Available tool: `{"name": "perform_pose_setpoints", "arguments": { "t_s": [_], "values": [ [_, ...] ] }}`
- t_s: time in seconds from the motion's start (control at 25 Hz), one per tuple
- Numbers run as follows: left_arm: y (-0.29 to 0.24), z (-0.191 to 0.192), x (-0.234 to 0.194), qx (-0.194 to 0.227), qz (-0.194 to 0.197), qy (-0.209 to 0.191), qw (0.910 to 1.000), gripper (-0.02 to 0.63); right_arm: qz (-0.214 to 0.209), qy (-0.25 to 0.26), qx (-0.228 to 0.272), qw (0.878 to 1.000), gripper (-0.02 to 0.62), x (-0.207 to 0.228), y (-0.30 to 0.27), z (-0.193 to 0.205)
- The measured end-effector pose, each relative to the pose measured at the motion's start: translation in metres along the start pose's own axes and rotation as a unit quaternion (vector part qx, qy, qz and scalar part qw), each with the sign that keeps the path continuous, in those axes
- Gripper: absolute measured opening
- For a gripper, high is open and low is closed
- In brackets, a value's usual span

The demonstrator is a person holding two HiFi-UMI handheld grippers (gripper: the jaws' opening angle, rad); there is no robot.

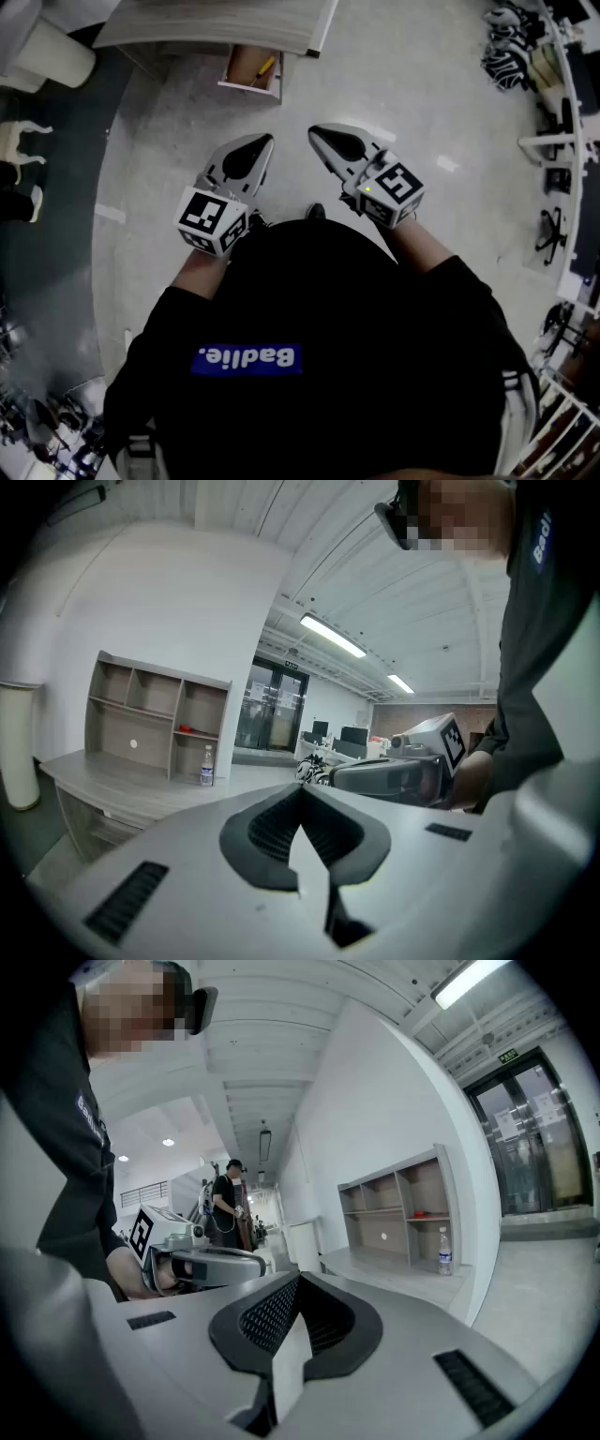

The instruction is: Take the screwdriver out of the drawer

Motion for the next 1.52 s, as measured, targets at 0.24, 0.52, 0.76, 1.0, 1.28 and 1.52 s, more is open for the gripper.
{"name": "perform_pose_setpoints", "arguments": {
  "t_s": [0.24, 0.52, 0.76, 1.0, 1.28, 1.52],
  "values": [
    [0.001, 0.000, 0.000, -0.002, -0.001, 0.000, 1.0000, 0.002, 0.004, -0.004, -0.005, 1.000, 0.031, -0.001, 0.000, 0.000],
    [-0.003, 0.000, 0.002, -0.003, -0.001, -0.002, 1.0000, 0.002, 0.003, 0.005, 0.003, 1.000, 0.031, 0.004, 0.001, 0.001],
    [-0.005, 0.000, -0.002, -0.005, -0.001, 0.000, 1.0000, 0.002, 0.003, 0.005, -0.002, 1.000, 0.031, 0.007, -0.003, 0.001],
    [-0.013, 0.001, -0.002, -0.008, -0.003, 0.005, 1.0000, 0.002, 0.002, 0.001, 0.000, 1.000, 0.031, 0.015, -0.001, 0.002],
    [-0.023, -0.006, 0.001, -0.007, -0.016, 0.006, 0.9998, 0.002, -0.003, 0.002, 0.006, 1.000, 0.031, 0.027, 0.009, -0.001],
    [-0.036, -0.012, 0.008, -0.004, -0.026, 0.009, 0.9996, 0.002, -0.011, 0.006, 0.006, 1.000, 0.031, 0.042, 0.023, -0.001]
  ]
}}
Point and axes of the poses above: the fingertips, and each gripper's own axes: y backward along the fingers, x to its right, z out of its underside, the point moved 1 cm from there along y, backward along the fingers, and after that the axes turned 12 degrees about -x, right-handed, at the moved point
